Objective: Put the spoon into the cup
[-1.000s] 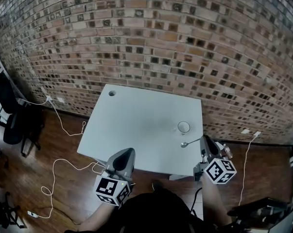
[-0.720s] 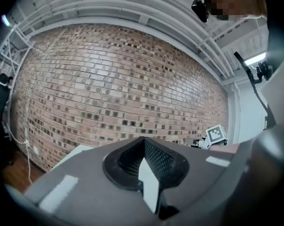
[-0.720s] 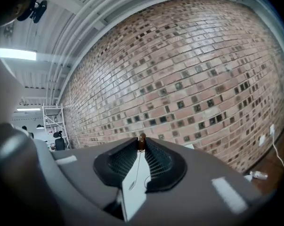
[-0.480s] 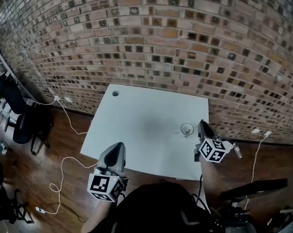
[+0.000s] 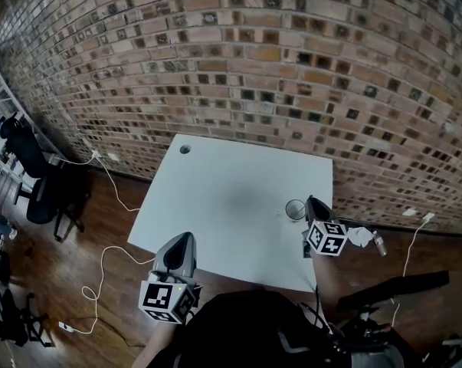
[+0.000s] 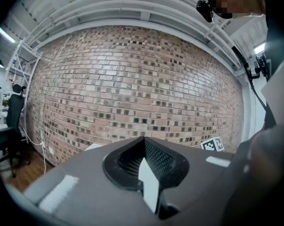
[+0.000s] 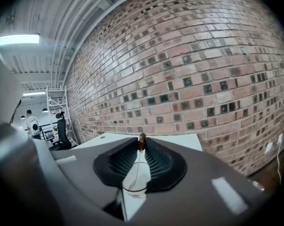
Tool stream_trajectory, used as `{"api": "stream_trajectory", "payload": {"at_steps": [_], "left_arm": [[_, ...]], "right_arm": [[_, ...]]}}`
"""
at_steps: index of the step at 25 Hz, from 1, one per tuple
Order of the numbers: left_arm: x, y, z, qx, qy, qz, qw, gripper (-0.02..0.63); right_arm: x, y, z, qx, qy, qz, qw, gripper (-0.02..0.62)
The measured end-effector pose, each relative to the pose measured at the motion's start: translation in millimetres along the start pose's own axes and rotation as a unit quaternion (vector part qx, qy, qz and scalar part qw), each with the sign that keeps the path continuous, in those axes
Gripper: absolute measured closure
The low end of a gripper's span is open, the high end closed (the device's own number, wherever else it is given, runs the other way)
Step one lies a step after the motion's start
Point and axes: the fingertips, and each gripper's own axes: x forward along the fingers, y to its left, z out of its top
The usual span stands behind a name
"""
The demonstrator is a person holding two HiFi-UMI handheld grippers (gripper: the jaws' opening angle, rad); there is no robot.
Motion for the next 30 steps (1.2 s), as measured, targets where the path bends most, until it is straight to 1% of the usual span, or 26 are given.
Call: {"api": "stream_trajectory", "payload": {"at_steps": [4,6,8,13,19,23,24,25,26,27,30], "left_arm": [[-3,2,2,0.005,0.001,0.016,0.9999,0.614],[-4,2,1,0.005,0.002,0.020,0.9998,0.614],[-5,2,-1,0.005,0.005,0.020,0.9998,0.614],[-6,0,-2,0.006,0.010,0.018,0.9998,0.614],[-9,5,-9,0.000,0.017,0.022,0.9996,0.614],[-13,7,-15,-0.012,0.022,0.020,0.9995,0.614],[-15,6,-15,-0.015,0.022,0.015,0.9995,0.614],[-16,4,-14,-0.018,0.019,0.007,0.9996,0.614],[-18,3,-12,-0.019,0.013,0.000,0.9997,0.614],[-20,2,-9,-0.016,0.007,-0.004,0.9998,0.614],[-25,6,-8,0.013,0.011,0.002,0.9999,0.614]], "right_arm": [[7,4,-18,-0.020,0.024,0.007,0.999,0.538],[8,9,-28,-0.036,0.038,0.012,0.999,0.538],[9,11,-38,-0.042,0.050,0.012,0.998,0.538],[11,5,-51,-0.034,0.074,0.001,0.997,0.538],[11,-2,-55,-0.027,0.081,-0.016,0.996,0.537],[3,-1,-59,-0.023,0.081,-0.016,0.996,0.532],[2,-1,-60,-0.021,0.079,-0.015,0.997,0.528],[1,0,-60,-0.018,0.078,-0.015,0.997,0.502],[-1,0,-59,-0.016,0.076,-0.016,0.997,0.464],[-3,0,-58,-0.014,0.075,-0.017,0.997,0.445],[-12,0,-55,-0.006,0.067,-0.025,0.997,0.423]]}}
